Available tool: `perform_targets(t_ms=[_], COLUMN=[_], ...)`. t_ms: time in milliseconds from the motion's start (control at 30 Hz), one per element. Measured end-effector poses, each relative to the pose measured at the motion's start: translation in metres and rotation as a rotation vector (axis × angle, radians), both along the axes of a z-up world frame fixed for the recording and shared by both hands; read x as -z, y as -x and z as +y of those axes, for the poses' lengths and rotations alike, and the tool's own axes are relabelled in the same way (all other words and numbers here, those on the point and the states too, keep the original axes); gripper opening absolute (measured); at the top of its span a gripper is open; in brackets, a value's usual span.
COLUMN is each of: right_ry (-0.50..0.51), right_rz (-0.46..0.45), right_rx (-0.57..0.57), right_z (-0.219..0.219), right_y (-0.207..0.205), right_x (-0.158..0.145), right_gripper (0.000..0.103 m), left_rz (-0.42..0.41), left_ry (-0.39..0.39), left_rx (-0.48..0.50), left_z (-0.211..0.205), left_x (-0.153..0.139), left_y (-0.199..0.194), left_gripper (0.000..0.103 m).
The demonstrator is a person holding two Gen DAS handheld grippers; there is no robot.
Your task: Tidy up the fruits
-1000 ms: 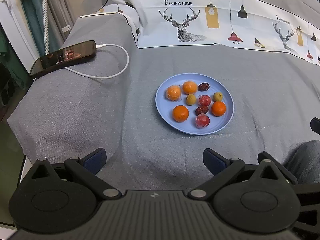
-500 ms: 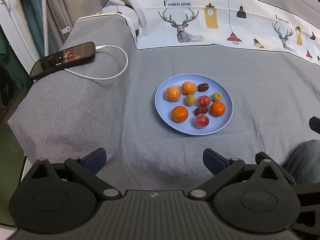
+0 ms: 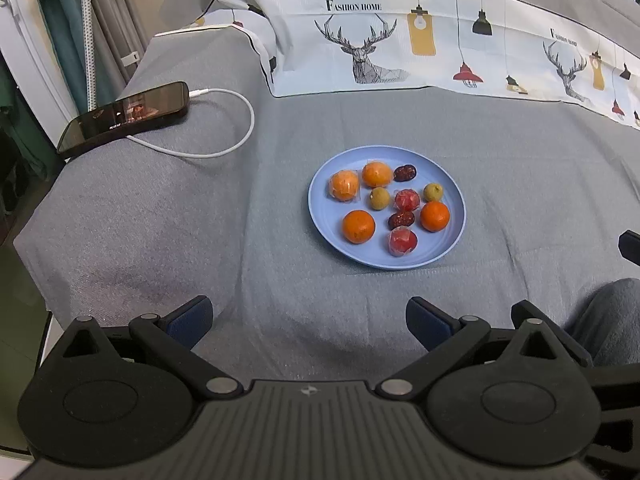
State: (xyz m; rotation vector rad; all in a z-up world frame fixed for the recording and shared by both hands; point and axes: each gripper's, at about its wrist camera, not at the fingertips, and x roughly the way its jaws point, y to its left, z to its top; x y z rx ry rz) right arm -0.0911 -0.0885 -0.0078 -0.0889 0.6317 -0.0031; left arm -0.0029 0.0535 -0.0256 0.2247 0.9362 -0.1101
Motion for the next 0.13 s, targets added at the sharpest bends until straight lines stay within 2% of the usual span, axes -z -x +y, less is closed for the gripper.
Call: perform_targets(t_ms=[133], right_ry=[-0.002], right_rz=[-0.011], right_rx=[-0.011], right_z=[0.0005], right_y=[0.0007], right_x=[-0.0013], right_gripper=[0.102], left_rz=[0.002], left_ry=[0.002], left_rx=[-0.008], left_z=[0.0004], left_x=[0.0002], left_y=[0.0006], left_gripper=[0.103])
